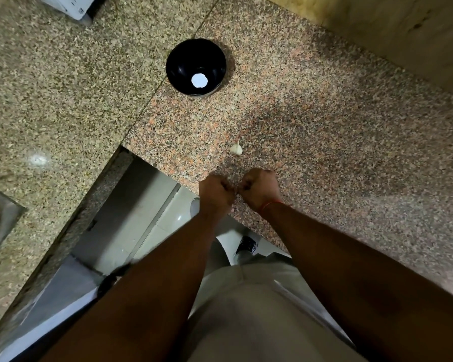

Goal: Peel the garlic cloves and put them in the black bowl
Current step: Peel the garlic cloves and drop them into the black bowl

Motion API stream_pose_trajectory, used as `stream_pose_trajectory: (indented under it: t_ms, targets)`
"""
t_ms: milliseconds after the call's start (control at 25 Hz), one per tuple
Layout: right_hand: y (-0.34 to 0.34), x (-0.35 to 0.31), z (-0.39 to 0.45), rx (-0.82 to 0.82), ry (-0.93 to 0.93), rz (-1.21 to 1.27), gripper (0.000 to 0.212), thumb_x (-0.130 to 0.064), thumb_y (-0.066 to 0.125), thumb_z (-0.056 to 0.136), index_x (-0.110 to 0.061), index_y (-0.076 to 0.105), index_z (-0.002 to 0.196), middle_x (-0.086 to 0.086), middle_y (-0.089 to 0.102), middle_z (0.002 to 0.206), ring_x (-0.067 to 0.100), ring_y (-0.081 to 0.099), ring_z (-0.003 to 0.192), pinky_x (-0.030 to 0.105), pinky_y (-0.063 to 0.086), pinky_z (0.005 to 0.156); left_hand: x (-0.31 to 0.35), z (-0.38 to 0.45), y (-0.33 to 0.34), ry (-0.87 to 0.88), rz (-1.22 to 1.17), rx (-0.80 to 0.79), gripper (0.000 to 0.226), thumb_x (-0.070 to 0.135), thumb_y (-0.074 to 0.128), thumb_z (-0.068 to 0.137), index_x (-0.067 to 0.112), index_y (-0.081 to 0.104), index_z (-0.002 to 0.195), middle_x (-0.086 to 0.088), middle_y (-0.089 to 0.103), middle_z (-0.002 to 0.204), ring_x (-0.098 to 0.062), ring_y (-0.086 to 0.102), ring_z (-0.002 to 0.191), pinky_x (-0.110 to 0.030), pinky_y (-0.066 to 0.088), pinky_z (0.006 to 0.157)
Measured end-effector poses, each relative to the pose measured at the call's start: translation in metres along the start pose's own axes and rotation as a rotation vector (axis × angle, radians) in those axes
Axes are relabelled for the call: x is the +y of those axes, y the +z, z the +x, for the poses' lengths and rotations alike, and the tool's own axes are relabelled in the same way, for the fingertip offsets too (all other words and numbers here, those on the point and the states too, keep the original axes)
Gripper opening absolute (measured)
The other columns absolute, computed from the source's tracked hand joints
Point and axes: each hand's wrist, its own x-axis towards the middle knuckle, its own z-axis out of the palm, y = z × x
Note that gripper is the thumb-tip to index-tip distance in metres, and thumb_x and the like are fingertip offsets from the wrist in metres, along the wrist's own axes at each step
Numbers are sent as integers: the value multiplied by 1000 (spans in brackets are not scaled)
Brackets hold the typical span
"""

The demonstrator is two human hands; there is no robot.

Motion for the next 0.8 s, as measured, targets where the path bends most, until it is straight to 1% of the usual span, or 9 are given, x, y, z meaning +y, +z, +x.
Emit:
stream_pose_trajectory:
  t_ms: [80, 160, 200, 280, 400, 520, 600, 680, 800]
  targets:
    - [-2, 6, -5, 4, -63, 25, 26, -3, 68, 80, -22, 66, 62, -6, 69, 73, 10, 64, 66, 30, 59, 66, -1, -5, -5, -54, -91, -72, 20, 8, 73, 82, 15, 72, 63, 3, 66, 55, -16, 69, 55, -27, 60, 70]
    - [-6, 9, -9, 13, -74, 77, 22, -1, 72, 78, -22, 73, 70, -8, 72, 77, 9, 67, 71, 27, 58, 70, -4, -10, -10, -89, -309, -177, 20, 2, 73, 85, 11, 73, 67, -12, 69, 60, -30, 68, 53, -39, 60, 60]
    - [-7, 10, -10, 17, -66, 114, 20, -1, 74, 77, -21, 75, 73, -9, 73, 77, 8, 68, 72, 25, 57, 71, -4, -11, -11, -104, -412, -209, 20, -1, 73, 86, 7, 73, 67, -21, 68, 63, -34, 66, 54, -41, 57, 57]
    - [-7, 9, -13, 23, -56, 169, 17, -3, 77, 77, -20, 78, 76, -9, 74, 76, 7, 68, 70, 20, 54, 69, 2, -15, -16, -193, -554, -242, 9, -7, 72, 86, -7, 71, 77, -32, 66, 71, -34, 64, 54, -36, 52, 52]
    - [-12, 8, -15, 18, -18, 263, 14, -6, 83, 76, -18, 80, 79, -9, 75, 76, 2, 69, 69, 17, 54, 67, 13, -20, -20, -312, -655, -249, 12, -9, 69, 90, -20, 65, 94, -30, 66, 75, -25, 63, 45, -29, 53, 43]
    - [-16, 9, -19, 1, -17, 329, 17, -5, 86, 74, -19, 82, 82, -13, 73, 73, -9, 65, 63, 8, 50, 62, 12, -25, -22, -291, -728, -262, 6, -9, 70, 89, -13, 70, 84, -31, 68, 77, -28, 64, 49, -33, 57, 48]
    - [-16, 8, -22, -2, 5, 386, 14, -5, 87, 74, -14, 82, 82, -12, 73, 71, -10, 64, 60, 8, 48, 60, 10, -27, -22, -310, -763, -240, 7, -8, 72, 87, -9, 72, 80, -30, 69, 77, -29, 65, 51, -35, 59, 51]
    - [-16, 6, -24, -1, 43, 434, 11, -7, 89, 74, -12, 82, 80, -10, 74, 71, -5, 68, 62, 13, 53, 62, 10, -29, -22, -332, -784, -198, 9, -7, 73, 86, -8, 72, 77, -26, 69, 70, -28, 64, 47, -34, 58, 49]
    - [-16, 2, -27, 5, 98, 495, 10, -11, 90, 73, -13, 81, 78, -4, 77, 73, 10, 74, 70, 28, 62, 70, 14, -32, -22, -369, -805, -136, 10, -6, 74, 84, -8, 70, 75, -21, 65, 61, -26, 59, 42, -36, 57, 49]
